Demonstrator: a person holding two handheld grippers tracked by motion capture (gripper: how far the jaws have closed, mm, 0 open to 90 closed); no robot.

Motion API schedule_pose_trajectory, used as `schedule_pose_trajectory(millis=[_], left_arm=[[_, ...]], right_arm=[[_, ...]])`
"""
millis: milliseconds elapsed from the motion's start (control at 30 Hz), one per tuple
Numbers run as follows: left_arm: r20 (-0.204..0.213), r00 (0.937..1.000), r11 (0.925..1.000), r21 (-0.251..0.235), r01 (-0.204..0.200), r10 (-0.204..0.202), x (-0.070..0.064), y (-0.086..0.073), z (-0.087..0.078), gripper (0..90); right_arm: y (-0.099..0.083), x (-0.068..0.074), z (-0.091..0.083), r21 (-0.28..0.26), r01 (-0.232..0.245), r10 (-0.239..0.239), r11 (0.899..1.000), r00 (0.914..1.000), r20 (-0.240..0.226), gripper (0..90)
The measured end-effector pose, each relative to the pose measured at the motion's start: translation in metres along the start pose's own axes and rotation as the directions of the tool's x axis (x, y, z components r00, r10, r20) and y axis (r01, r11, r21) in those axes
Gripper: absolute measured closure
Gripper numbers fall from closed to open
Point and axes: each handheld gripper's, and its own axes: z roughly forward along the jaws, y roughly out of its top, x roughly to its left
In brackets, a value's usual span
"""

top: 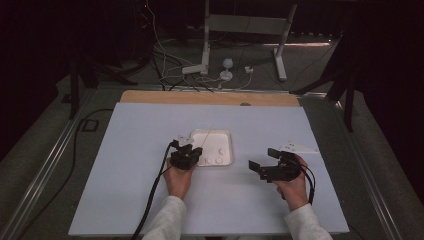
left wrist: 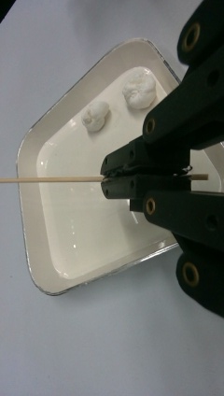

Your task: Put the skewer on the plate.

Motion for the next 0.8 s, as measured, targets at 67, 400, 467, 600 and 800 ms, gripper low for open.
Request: schedule_pose_trajectory(millis=[67,400,467,600,800], left_arm=[[-0.01,0.9999,1.0,-0.001,0.006,-0.006,0.0,-0.001,0.001,74.9],[0.065,0.997,0.995,-0.088,0.048,-0.042,0.005,0.006,-0.015,33.2],[0.079,0.9961,0.9932,-0.106,0.048,-0.04,0.007,0.009,-0.022,27.0],[0.089,0.9958,0.988,-0.151,0.033,-0.019,0.011,0.013,-0.039,18.2],[0.121,0.9926,0.9811,-0.193,0.012,0.012,0.021,0.015,-0.07,10.0]], right_arm=[[0.0,0.0,0.0,0.001,0.002,-0.002,1.0,1.0,0.0,0.0],[-0.001,0.0,0.001,0.001,0.002,-0.002,1.0,1.0,0.0,0.0],[-0.001,0.001,0.0,0.0,0.002,-0.002,1.0,1.0,0.0,0.0],[-0.002,0.001,0.0,-0.002,0.003,-0.003,1.0,1.0,0.0,0.0],[-0.004,0.003,-0.003,-0.01,0.028,-0.028,1.0,0.9995,0.012,0.0]])
